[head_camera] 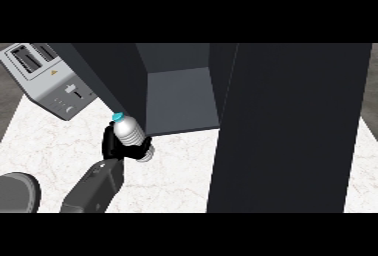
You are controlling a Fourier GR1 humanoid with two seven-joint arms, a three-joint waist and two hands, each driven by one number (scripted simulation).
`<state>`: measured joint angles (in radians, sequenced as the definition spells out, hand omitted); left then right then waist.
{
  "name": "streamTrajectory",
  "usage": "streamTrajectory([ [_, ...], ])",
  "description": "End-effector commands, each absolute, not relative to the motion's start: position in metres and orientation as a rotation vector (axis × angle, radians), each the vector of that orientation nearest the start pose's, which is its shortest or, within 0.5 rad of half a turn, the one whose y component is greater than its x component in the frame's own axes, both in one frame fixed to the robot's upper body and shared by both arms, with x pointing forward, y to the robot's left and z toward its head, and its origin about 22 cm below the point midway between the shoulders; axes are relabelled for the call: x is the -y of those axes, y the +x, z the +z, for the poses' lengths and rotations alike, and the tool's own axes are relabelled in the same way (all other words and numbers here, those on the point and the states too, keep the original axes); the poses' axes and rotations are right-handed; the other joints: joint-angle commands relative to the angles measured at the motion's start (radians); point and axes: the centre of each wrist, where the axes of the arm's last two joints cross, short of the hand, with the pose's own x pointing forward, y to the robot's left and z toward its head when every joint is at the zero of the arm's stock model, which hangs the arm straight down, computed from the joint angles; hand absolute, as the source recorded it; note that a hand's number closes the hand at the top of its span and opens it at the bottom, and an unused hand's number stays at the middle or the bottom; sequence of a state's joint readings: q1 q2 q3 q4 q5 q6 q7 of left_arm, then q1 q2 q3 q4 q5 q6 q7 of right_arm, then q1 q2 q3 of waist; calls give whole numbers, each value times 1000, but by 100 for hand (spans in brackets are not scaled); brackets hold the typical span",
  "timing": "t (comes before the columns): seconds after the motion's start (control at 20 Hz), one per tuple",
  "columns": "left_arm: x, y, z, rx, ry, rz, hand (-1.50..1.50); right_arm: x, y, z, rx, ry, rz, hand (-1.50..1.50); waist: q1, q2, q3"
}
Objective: Pick up the bottled water, place it into the cabinet and close the cabinet
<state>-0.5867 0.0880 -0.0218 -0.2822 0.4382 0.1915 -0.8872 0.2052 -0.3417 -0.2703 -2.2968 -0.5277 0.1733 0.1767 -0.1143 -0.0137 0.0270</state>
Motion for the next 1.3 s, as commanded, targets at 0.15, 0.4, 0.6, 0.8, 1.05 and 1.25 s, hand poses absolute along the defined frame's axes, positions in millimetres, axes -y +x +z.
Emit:
streamTrajectory([
  [0.15, -143, 381, -51, 1718, 116, 177, 150, 319, 151, 172, 1997, 130, 151, -150, -64, 36, -29],
  [0.4, -146, 378, -55, 1703, 51, 258, 150, 325, 158, 168, 1983, 151, 136, -150, -55, 43, -31],
  [0.6, -147, 379, -55, 1711, 63, 290, 150, 334, 158, 164, 1971, 147, 140, -150, -63, 43, -28],
  [0.8, -146, 379, -55, 1730, 86, 270, 150, 334, 160, 172, 2001, 160, 148, -150, -73, 42, -30],
  [1.05, -146, 381, -52, 1746, 106, 292, -150, 339, 162, 165, 1981, 164, 132, -150, -75, 47, -28],
  [1.25, -151, 381, -53, 1768, 133, 295, -150, 341, 161, 167, 1977, 172, 142, -150, -88, 47, -28],
])
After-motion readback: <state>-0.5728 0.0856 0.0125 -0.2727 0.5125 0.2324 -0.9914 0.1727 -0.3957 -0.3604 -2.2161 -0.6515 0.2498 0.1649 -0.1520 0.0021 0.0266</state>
